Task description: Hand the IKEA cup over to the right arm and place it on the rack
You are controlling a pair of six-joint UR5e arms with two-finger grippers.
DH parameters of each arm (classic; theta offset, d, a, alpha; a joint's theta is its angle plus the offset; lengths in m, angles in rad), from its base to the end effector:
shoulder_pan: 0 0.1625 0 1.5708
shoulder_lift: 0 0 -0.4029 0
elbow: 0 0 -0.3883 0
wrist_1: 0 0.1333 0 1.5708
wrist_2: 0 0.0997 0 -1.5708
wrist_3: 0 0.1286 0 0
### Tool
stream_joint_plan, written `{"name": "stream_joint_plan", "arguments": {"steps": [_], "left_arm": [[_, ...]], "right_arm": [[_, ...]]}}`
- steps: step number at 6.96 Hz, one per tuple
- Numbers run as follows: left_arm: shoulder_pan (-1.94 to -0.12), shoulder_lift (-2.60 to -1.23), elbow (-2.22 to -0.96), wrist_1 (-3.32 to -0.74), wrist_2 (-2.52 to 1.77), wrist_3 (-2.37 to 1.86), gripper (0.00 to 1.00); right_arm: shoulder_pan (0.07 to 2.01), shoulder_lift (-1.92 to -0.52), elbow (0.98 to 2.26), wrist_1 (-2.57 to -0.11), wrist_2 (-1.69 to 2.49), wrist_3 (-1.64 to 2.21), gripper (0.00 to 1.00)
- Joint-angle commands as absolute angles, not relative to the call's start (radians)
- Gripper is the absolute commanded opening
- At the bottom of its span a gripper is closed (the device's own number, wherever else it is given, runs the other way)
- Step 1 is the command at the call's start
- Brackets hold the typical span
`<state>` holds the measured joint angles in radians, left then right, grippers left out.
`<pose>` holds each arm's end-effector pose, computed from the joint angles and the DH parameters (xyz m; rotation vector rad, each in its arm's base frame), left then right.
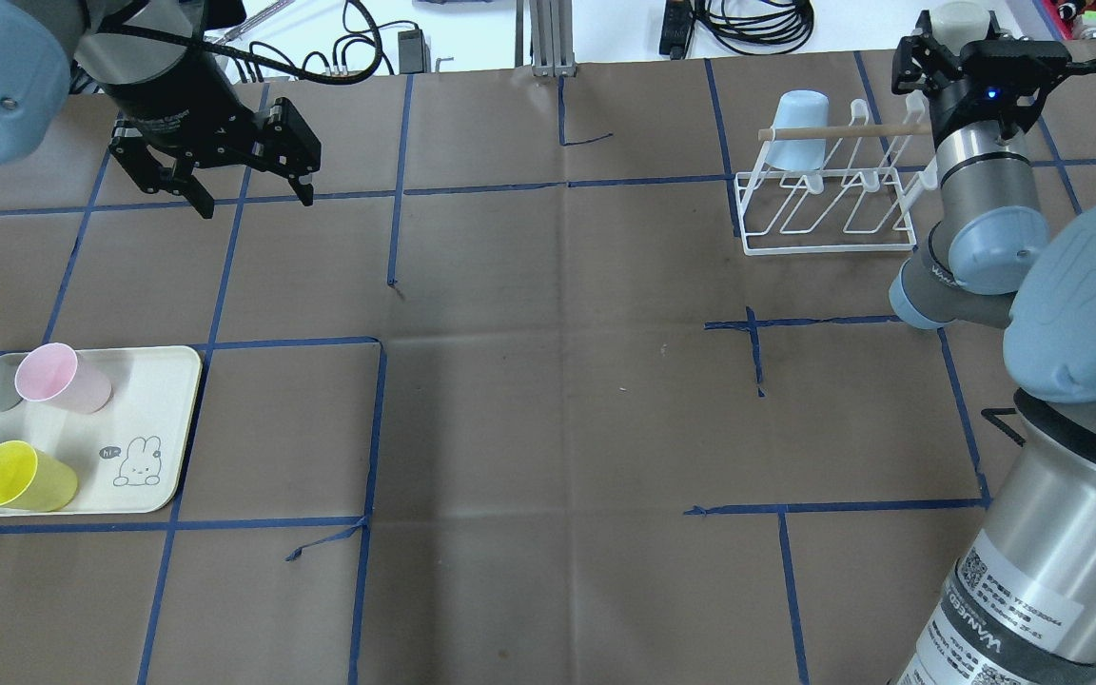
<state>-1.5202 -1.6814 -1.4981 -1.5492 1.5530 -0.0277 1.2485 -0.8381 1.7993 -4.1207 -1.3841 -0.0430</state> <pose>-0.1086 -0.5363 0.4180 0.1225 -3.1211 -0.0252 -0.0462 -0.6344 0.2456 -0.0944 -2.1133 2.1440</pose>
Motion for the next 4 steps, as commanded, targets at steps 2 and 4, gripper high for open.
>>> {"name": "stream_joint_plan", "arguments": {"steps": [2,4], "left_arm": [[-1.52,-1.68,-1.508,-1.549,1.557,-0.025,1.0],[-1.52,-1.678,-1.503,-1.549,1.591,-0.025,1.0]], "right_arm": [[1.253,-0.796,1.753,-4.122,-1.385,-0.043,0.03],[1.256,-0.776,1.744,-4.12,-1.385,-0.043,0.03]]}}
